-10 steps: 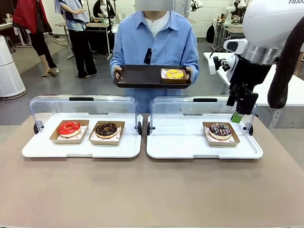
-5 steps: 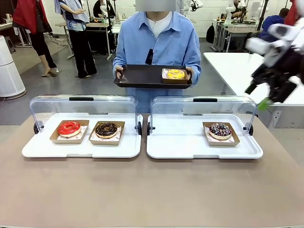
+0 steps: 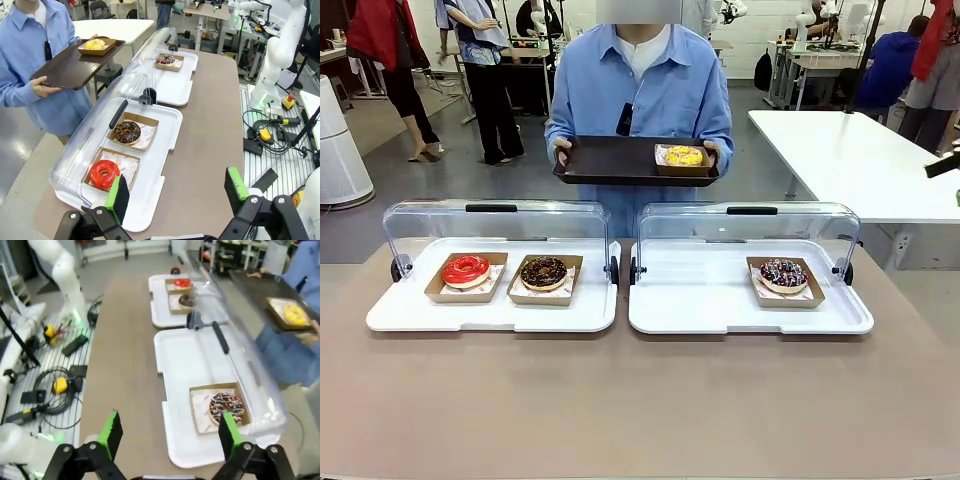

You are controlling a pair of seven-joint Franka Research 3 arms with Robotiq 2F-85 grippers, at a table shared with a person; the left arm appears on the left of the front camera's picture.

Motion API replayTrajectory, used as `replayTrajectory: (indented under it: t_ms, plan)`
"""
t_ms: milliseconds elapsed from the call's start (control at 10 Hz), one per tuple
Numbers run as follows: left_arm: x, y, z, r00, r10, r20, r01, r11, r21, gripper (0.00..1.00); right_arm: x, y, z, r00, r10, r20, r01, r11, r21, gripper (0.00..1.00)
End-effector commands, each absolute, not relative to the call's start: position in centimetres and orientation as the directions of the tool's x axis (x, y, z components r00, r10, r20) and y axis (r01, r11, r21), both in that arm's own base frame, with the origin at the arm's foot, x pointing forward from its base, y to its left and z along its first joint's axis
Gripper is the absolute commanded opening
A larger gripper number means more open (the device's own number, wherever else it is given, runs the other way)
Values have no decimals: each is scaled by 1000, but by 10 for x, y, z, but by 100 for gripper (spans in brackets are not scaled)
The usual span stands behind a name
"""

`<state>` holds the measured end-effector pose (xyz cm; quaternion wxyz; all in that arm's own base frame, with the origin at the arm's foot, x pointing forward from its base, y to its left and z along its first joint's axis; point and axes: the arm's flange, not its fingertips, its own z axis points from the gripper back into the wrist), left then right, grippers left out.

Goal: Provide the desired donut to the person.
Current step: Pick up and lift the Paper togo box containing the Donut pointed at by the person.

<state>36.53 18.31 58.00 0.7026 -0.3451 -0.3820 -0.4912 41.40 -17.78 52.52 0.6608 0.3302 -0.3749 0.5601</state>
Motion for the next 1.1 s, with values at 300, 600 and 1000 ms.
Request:
replayTrajectory:
  t_ms: [300, 600, 1000]
  plan:
    - [364, 184, 581, 217, -424, 879, 956, 273, -104, 100, 380, -200, 489, 139, 395, 908, -980, 188, 69, 100]
    - [364, 184, 581, 217, -424, 879, 956, 273, -104, 100, 379, -194, 507, 87, 341, 936, -991, 122, 48, 100]
    - [364, 184, 581, 217, -424, 879, 956, 273, -104, 100, 374, -207, 489, 159, 394, 905, -980, 178, 94, 100]
